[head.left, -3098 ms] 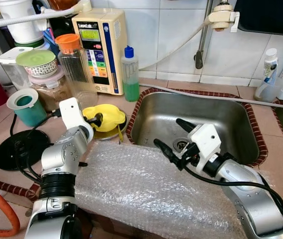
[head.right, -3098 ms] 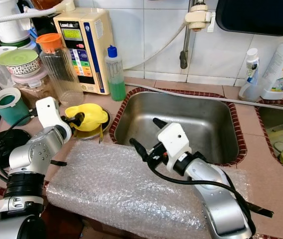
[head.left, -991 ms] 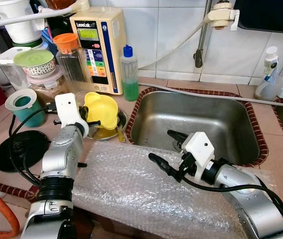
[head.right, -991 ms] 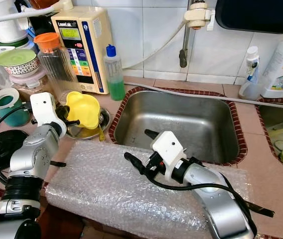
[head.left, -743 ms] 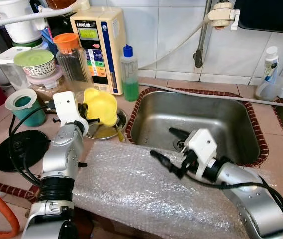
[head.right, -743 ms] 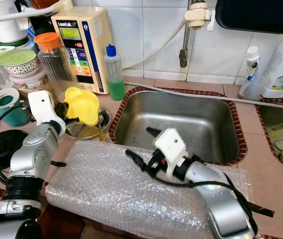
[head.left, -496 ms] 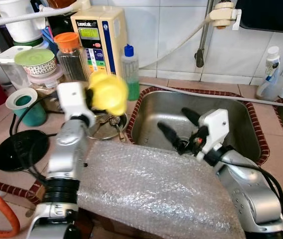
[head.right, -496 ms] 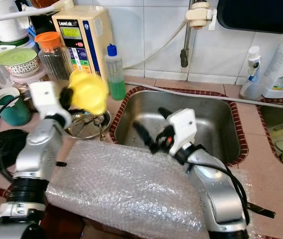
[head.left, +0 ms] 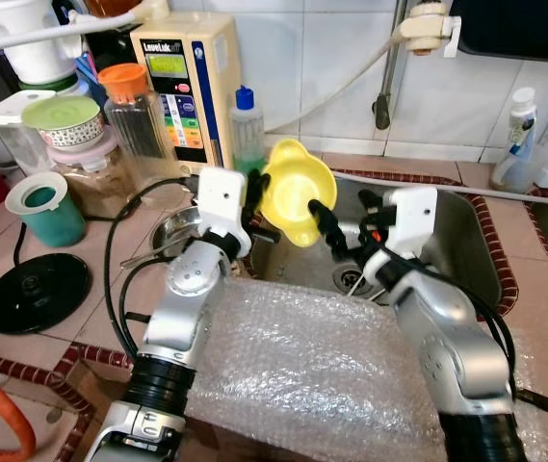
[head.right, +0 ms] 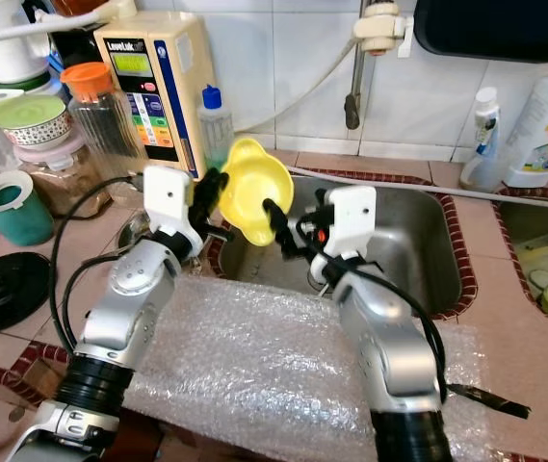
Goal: Kitchen organization
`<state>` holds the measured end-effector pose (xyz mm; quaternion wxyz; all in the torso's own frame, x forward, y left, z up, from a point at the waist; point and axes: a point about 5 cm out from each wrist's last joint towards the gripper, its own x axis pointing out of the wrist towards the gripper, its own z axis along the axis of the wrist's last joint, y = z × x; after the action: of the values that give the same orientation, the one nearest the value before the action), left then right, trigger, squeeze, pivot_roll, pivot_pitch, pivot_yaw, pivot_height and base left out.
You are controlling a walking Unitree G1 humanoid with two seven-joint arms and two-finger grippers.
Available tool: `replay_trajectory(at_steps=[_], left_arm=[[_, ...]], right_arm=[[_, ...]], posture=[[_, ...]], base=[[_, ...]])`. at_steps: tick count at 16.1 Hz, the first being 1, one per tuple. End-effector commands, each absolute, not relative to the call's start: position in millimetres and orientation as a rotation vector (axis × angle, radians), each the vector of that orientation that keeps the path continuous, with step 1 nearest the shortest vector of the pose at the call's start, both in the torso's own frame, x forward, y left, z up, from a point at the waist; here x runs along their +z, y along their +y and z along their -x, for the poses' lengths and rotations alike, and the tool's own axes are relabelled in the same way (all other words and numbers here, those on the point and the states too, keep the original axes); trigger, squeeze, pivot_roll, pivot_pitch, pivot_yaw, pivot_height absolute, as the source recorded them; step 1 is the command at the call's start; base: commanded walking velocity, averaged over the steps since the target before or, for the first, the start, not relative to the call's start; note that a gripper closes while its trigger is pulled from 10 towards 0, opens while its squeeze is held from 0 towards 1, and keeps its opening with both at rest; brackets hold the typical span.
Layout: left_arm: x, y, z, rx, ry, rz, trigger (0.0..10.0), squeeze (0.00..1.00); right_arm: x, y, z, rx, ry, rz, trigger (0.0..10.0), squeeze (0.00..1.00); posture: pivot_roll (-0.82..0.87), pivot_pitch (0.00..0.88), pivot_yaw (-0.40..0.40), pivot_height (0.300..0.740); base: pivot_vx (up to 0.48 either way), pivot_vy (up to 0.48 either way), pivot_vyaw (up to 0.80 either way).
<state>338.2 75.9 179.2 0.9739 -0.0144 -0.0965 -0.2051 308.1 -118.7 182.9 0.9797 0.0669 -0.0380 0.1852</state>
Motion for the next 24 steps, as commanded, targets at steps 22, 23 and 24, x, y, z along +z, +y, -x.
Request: replay_trajectory(at_steps=[22,23,24], left_arm=[[191.1,56.3,-321.1,-0.535,-0.321,0.080,0.0,0.00],[190.6,57.8,-321.2,-0.528,-0.319,0.079,0.0,0.00],[190.3,58.8,-321.5,-0.525,-0.317,0.083,0.0,0.00]], right_arm=[[155.1,-122.8,-329.0,0.256,0.178,-0.412,0.0,0.00],[154.7,-124.3,-328.3,0.254,0.179,-0.406,0.0,0.00],[154.0,-126.4,-328.2,0.246,0.180,-0.410,0.0,0.00]], posture=[[-0.09,0.000,0.046,0.740],[-0.09,0.000,0.045,0.740],[-0.09,0.000,0.045,0.740]], base=[[0.000,0.000,0.00],[0.000,0.000,0.00],[0.000,0.000,0.00]])
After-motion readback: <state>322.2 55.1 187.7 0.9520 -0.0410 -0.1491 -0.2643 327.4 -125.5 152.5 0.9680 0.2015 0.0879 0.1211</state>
